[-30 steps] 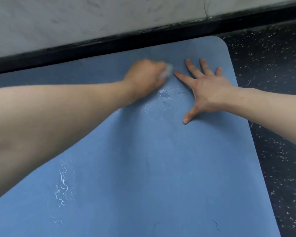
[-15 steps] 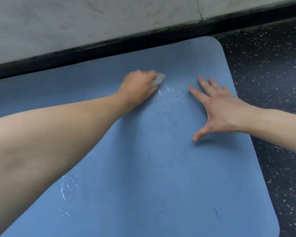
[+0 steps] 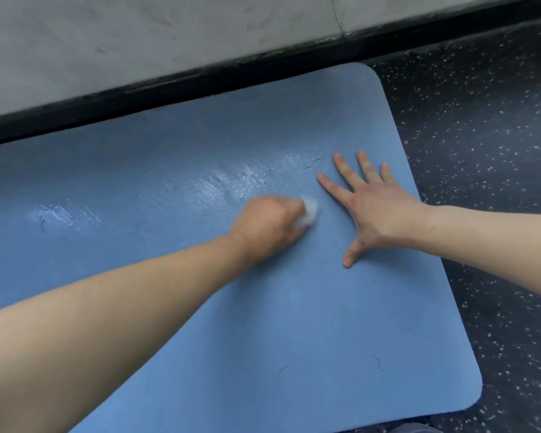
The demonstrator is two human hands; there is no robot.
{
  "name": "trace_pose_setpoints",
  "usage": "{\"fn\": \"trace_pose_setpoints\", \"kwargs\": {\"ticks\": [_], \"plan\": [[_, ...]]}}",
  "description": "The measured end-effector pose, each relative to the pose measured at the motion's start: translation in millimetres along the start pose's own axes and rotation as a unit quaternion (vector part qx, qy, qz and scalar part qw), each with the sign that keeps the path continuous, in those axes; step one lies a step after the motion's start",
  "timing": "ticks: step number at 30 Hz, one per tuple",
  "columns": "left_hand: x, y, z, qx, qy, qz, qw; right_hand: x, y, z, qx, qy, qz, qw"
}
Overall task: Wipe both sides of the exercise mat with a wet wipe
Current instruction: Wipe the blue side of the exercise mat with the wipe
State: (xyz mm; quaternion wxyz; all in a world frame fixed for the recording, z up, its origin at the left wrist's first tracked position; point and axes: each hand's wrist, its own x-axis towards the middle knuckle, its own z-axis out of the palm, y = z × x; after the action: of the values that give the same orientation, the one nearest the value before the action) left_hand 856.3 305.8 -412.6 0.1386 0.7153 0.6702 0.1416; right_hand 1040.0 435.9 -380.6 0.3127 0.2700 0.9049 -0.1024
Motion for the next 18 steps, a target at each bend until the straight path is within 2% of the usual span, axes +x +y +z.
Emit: {"fn": "trace_pose_setpoints", "kwargs": {"ticks": [2,3,4,5,7,8,9,11,12,13,14,17,18], "plan": [[-21.4,10.9,8.0,-0.013,-0.061,0.152,0.986,0.0,0.6,0.4,0.002,0.003,-0.003,1.0],[-21.4,4.1,3.7,0.001,-0.063,0.159,0.985,-0.4,0.8,0.8,0.003,0.004,-0.005,1.0],[-17.0,-5.4,0.0,0.018,-0.043,0.109,0.993,-0.8,1.3,1.4,0.005,0.007,-0.008,1.0],[-11.6,-13.8,-4.3,0.026,0.002,0.017,1.0,-2.0,2.4,2.3,0.007,0.013,-0.01,1.0],[-10.4,-17.9,-2.0,0.019,0.055,-0.141,0.988,-8.4,5.0,5.0,0.009,0.023,-0.02,0.999],[-16.5,-10.1,5.4,0.007,0.067,-0.141,0.988,-14.1,6.2,8.3,0.008,0.027,-0.031,0.999],[-23.1,4.4,13.2,-0.012,0.062,-0.083,0.995,-21.0,7.1,13.0,0.006,0.029,-0.047,0.998],[-44.2,32.9,30.9,-0.031,-0.002,0.13,0.991,-38.4,6.8,24.9,-0.003,0.02,-0.081,0.996],[-51.6,35.2,34.1,-0.021,-0.038,0.202,0.978,-47.5,5.3,31.5,-0.011,0.01,-0.093,0.996],[-52.2,29.5,31.6,0.001,-0.054,0.222,0.974,-56.0,3.1,38.6,-0.023,-0.001,-0.102,0.995],[-47.6,21.3,28.9,0.024,-0.039,0.194,0.98,-63.0,0.9,45.7,-0.037,-0.008,-0.112,0.993],[-41.0,14.9,21.9,0.028,0.081,-0.015,0.996,-72.2,-3.7,60.8,-0.088,-0.018,-0.141,0.986],[-47.8,25.3,27.5,0.014,0.092,-0.032,0.995,-72.5,-4.5,63.9,-0.098,-0.012,-0.141,0.985]]}}
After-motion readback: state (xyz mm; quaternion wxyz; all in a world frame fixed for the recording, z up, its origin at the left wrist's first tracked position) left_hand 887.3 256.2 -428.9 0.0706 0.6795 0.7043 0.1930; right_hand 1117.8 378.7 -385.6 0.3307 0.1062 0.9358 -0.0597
